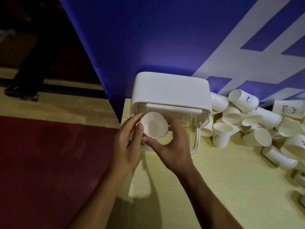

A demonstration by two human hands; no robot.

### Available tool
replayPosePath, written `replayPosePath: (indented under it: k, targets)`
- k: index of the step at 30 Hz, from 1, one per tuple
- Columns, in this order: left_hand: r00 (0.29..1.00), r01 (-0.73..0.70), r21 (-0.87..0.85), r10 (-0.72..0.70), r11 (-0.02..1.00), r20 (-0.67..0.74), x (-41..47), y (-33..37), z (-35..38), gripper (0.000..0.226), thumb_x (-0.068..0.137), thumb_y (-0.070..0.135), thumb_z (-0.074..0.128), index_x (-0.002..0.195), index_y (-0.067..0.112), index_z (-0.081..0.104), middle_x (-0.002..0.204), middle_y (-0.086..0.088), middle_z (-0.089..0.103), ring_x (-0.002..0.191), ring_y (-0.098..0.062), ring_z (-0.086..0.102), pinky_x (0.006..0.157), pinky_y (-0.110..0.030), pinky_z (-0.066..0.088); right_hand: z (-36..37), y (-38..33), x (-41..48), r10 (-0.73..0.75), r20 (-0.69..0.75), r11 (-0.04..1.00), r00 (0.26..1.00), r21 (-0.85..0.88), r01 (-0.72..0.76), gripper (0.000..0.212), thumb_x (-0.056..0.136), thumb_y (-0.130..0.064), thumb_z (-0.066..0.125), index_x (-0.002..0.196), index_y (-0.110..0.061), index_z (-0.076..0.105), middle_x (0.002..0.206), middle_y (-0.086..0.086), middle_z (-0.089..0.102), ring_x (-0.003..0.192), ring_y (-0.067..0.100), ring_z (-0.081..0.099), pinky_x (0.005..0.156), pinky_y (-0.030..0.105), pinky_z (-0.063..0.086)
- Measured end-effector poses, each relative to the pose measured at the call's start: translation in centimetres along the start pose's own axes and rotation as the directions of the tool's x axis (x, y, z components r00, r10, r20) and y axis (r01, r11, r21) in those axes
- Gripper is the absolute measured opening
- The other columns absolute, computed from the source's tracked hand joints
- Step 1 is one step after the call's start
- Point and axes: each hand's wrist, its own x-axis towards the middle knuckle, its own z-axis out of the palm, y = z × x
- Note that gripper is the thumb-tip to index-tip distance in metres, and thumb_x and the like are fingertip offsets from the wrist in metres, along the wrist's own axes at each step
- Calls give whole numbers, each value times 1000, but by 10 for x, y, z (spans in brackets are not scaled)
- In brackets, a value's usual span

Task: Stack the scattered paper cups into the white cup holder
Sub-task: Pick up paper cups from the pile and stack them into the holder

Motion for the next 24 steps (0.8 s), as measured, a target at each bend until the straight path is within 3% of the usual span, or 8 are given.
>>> replayPosePath:
  k: [3, 7, 11, 14, 17, 19, 22, 24]
  targets:
    - [999, -35, 44, 35, 998, 7, 2, -5, 2, 36, 107, 29, 46, 133, 17, 68, 126, 9, 72, 119, -10, 66, 93, -16, 49, 1, 6, 2, -8, 15, 1000, 1000, -20, 9, 67, 75, -48, 91, 130, -24, 62, 121, -15, 68, 114, 8, 64, 92, 29, 53]
    - [1000, -19, 92, 19, 996, 1, 1, -14, 4, 31, 107, 24, 46, 130, 28, 66, 122, 20, 70, 117, -1, 65, 92, -13, 48, 6, 17, 4, 0, 35, 996, 999, -86, 3, 68, 74, -52, 89, 130, -26, 62, 121, -19, 66, 113, 2, 61, 93, 21, 49]
    - [1000, -2, 150, 1, 989, 3, 1, -25, 3, 35, 109, 22, 48, 139, 15, 66, 129, 7, 70, 119, -1, 65, 94, -16, 52, 12, 31, 5, 59, 82, 987, 995, -155, -46, 83, 74, -64, 84, 140, -24, 57, 132, -14, 64, 121, 4, 58, 99, 29, 50]
    - [999, 37, 162, -39, 986, 9, 2, -29, 3, 35, 109, 15, 51, 142, 13, 63, 131, 3, 69, 109, 5, 67, 86, -10, 52, 15, 38, 3, 75, 86, 981, 994, -185, -58, 85, 74, -63, 85, 144, -24, 55, 136, -12, 63, 125, 5, 55, 103, 29, 48]
    - [998, 60, 158, -64, 986, 19, 2, -35, 1, 37, 109, 24, 53, 144, 24, 62, 131, 7, 70, 103, -11, 74, 88, -24, 59, 17, 40, 2, 115, 89, 975, 989, -200, -96, 91, 74, -62, 86, 148, -23, 51, 144, -11, 59, 131, 1, 50, 108, 25, 43]
    - [996, 81, 158, -87, 984, 29, 2, -39, 1, 38, 108, 28, 53, 145, 24, 61, 128, 6, 71, 99, -11, 75, 87, -25, 59, 17, 40, 2, 132, 99, 974, 986, -199, -111, 91, 74, -61, 87, 149, -25, 50, 143, -18, 57, 130, -5, 46, 108, 22, 40]
    - [994, 94, 162, -101, 982, 37, 1, -40, -3, 41, 108, 37, 51, 145, 21, 60, 130, 8, 71, 117, -5, 69, 98, -29, 57, 16, 46, 1, 150, 106, 974, 983, -187, -129, 92, 72, -59, 88, 148, -23, 50, 127, -40, 48, 119, -25, 40, 101, 4, 32]
    - [992, 98, 167, -110, 981, 61, -2, -36, -7, 41, 107, 41, 50, 141, 23, 62, 126, 15, 72, 117, -2, 67, 97, -27, 56, 15, 53, 0, 185, 119, 960, 975, -236, -153, 97, 70, -69, 84, 148, -26, 48, 135, -34, 51, 126, -16, 45, 107, 16, 39]
